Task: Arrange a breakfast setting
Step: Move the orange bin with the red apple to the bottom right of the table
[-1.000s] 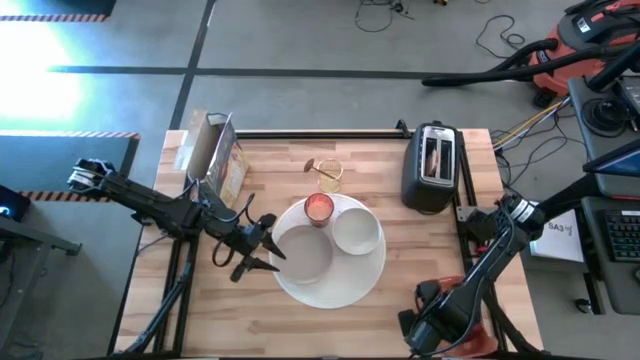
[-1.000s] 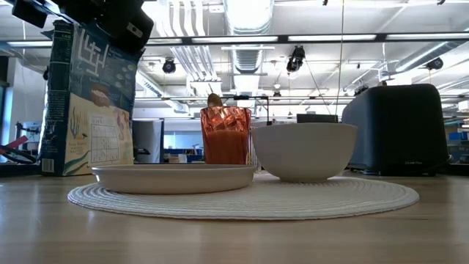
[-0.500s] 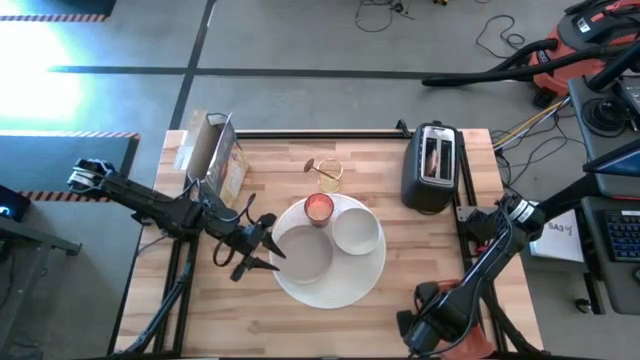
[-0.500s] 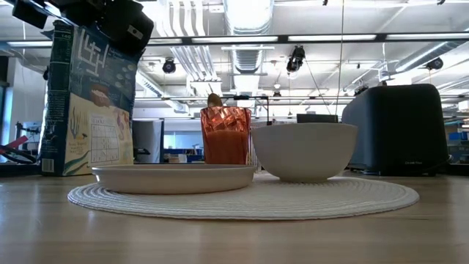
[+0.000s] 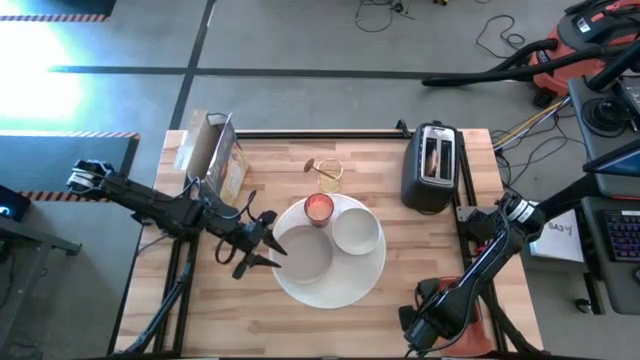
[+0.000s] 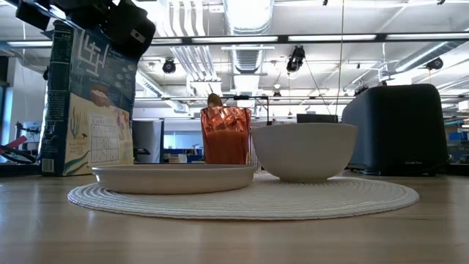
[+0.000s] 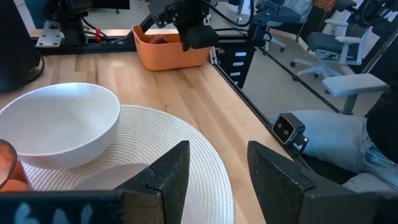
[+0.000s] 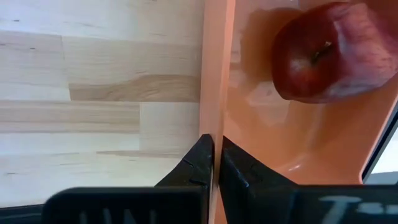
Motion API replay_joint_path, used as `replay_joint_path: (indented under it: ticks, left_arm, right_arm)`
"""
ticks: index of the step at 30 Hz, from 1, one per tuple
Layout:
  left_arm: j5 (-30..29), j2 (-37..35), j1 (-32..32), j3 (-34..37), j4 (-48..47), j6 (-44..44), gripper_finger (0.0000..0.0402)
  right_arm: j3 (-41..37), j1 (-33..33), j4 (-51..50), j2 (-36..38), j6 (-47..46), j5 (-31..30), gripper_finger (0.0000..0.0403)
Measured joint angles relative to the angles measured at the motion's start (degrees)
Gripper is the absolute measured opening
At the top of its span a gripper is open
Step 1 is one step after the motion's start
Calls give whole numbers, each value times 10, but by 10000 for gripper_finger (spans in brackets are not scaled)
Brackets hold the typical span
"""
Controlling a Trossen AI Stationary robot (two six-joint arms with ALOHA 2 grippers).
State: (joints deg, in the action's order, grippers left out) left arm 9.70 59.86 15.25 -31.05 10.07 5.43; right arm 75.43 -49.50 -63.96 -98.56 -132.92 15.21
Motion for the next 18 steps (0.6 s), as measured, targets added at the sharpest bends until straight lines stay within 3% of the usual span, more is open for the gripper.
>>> replay_joint_path:
  ticks: [5,18]
  left_arm:
    - [17,0,-12,0,-1,7,146]
    - [19,-1,-15,0,5,13,146]
  right_arm:
    - [6,0,3,0,26,1,31]
    - [44,1,0,5,109,3,148]
